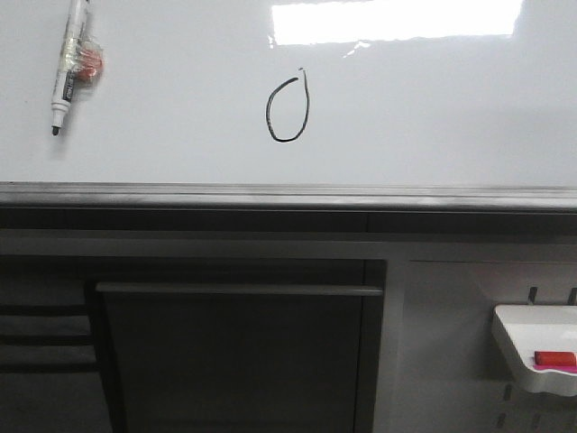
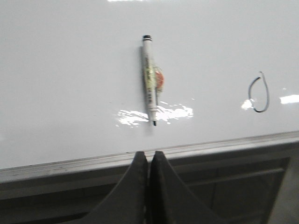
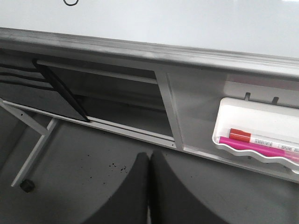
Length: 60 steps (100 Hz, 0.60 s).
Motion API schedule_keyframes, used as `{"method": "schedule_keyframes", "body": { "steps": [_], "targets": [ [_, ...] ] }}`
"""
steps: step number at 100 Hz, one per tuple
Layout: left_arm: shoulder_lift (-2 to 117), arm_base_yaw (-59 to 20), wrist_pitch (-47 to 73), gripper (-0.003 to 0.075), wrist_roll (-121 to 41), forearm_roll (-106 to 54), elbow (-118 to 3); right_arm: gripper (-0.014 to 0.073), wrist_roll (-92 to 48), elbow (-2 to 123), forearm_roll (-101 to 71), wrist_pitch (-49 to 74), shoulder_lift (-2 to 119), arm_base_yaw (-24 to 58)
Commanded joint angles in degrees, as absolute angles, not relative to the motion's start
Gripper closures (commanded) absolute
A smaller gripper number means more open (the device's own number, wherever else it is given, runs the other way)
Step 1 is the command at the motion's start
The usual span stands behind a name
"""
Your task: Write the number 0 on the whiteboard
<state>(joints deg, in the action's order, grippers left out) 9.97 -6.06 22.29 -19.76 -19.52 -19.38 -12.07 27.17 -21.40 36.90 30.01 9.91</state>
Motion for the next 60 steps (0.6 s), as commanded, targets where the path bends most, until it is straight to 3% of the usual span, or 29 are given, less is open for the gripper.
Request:
{"method": "schedule_keyframes", "body": {
  "steps": [1,38,60],
  "targets": [
    [6.7,-3.9,14.9,0.0741,-19.3,-19.0,-17.1,0.0666,-12.4,28.6,-21.8,33.6,30.2,9.6],
    [-1.7,-3.1,-4.7,0.0741,-12.7,-12.9,1.3,0.0666,-12.4,28.6,-21.8,33.5,30.2,9.6],
    [-1.7,-3.1,-1.9,0.0741,1.1,2.5,1.2,0.0666,-12.4,28.6,-21.8,33.8,30.2,9.6]
  ]
}}
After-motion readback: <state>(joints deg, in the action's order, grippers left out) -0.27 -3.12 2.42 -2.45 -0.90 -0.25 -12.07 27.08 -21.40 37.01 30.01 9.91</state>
